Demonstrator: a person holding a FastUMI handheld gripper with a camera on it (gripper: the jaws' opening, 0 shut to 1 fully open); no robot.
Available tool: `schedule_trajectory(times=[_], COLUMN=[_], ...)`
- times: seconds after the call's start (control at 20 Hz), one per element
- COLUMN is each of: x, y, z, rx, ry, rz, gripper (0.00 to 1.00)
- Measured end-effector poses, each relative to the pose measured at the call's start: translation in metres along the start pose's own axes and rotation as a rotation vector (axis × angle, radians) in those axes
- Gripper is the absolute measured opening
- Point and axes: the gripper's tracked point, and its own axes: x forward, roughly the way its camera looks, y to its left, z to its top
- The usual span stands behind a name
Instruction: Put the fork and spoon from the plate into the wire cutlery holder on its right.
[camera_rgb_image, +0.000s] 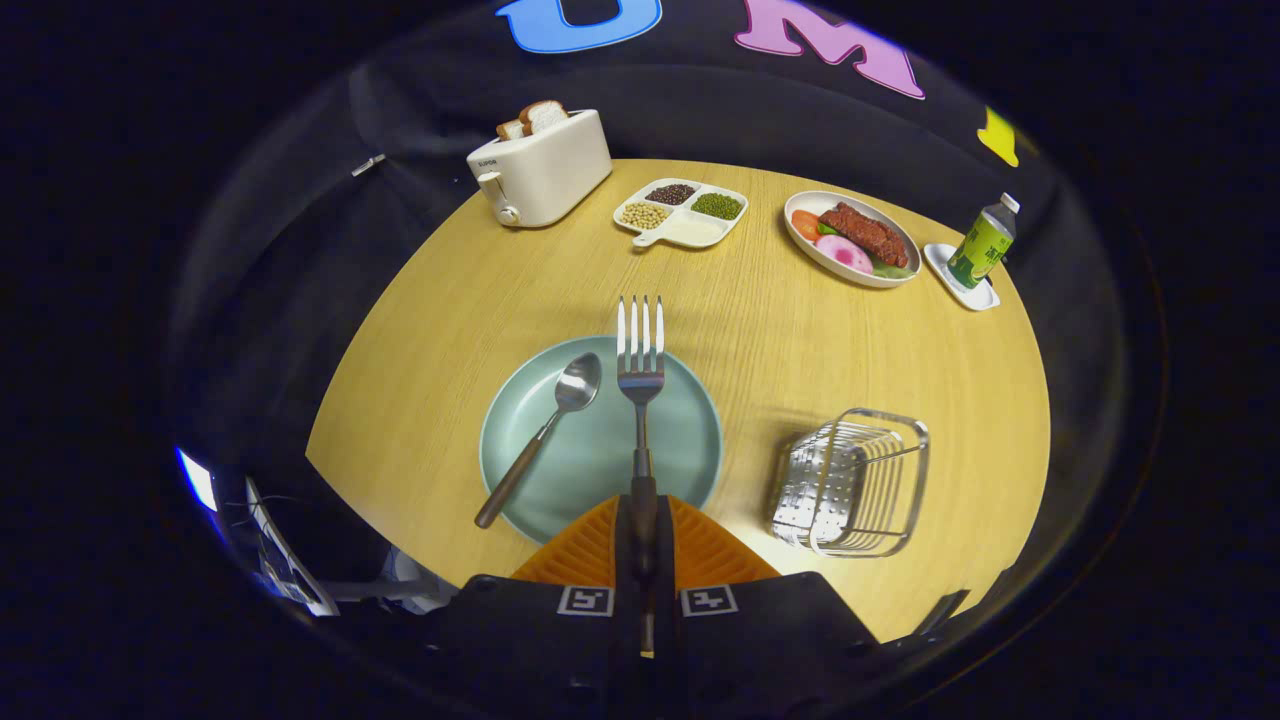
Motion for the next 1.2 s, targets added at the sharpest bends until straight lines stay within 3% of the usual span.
schedule_trajectory(times=[0.25, 0.55, 0.75, 1.2], x=[-0.046, -0.061, -0.059, -0.05], y=[-0.068, -0.11, -0.12, -0.135], z=[-0.009, -0.052, -0.069, -0.062], rx=[-0.02, -0.036, -0.097, -0.225], ry=[0.104, 0.347, 0.536, 0.925], rz=[-0.018, -0.027, -0.021, -0.104], gripper=[0.1, 0.1, 0.1, 0.09])
